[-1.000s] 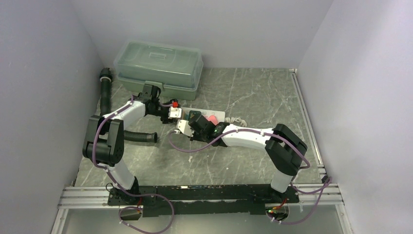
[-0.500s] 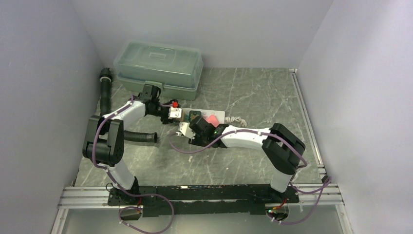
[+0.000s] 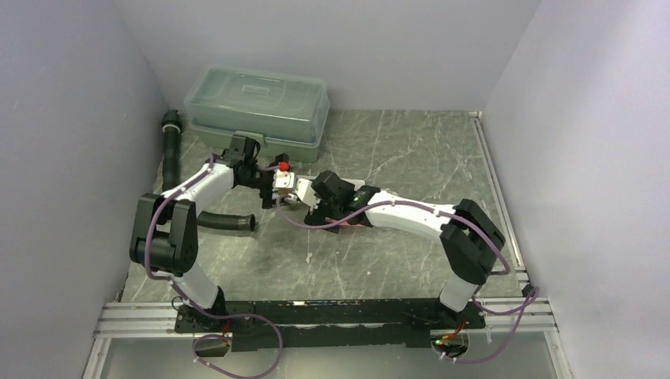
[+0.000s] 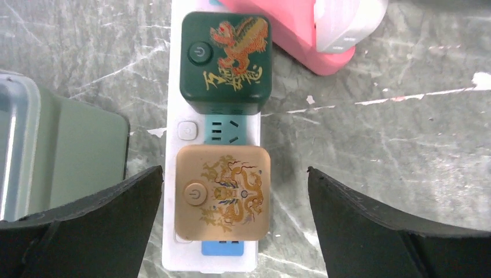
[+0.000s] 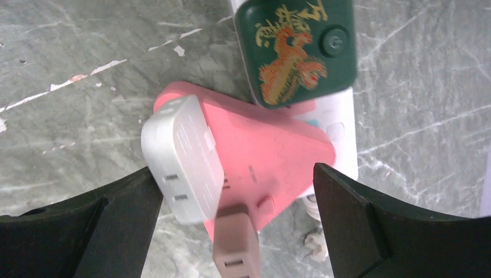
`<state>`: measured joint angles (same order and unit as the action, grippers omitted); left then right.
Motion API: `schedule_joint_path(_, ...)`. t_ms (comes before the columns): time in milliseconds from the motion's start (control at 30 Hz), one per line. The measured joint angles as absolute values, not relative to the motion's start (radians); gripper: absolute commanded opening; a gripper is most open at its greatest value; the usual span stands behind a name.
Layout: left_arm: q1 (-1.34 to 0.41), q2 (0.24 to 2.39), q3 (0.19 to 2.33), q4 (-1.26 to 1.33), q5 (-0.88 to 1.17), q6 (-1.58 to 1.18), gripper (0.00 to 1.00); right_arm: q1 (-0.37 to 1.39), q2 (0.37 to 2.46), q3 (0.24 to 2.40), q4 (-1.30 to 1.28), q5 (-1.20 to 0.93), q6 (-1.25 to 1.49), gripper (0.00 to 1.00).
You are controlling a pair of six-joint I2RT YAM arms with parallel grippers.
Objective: Insert the plug
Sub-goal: Reset both arms
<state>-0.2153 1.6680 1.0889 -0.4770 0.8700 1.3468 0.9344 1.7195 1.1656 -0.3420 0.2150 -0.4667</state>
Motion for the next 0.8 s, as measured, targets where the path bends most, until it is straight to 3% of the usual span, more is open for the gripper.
schedule_joint_path(233, -0.201, 1.631, 1.225, -0.580, 0.837, 1.209, 1.00, 0.873, 1.541, 1.174, -0.369, 0.170, -0.407, 1.00)
schedule_joint_path(467, -0.069, 1.616, 1.415, -0.727, 0.799, 0.993, 1.00, 0.547, 1.269, 1.081, -0.176, 0.106, -0.226, 1.00)
schedule_joint_path(800, 0.039, 1.234, 1.068, -0.626, 0.693, 0.687, 1.00, 0.233, 1.207, 0.798, -0.020, 0.086, 0.000, 1.00)
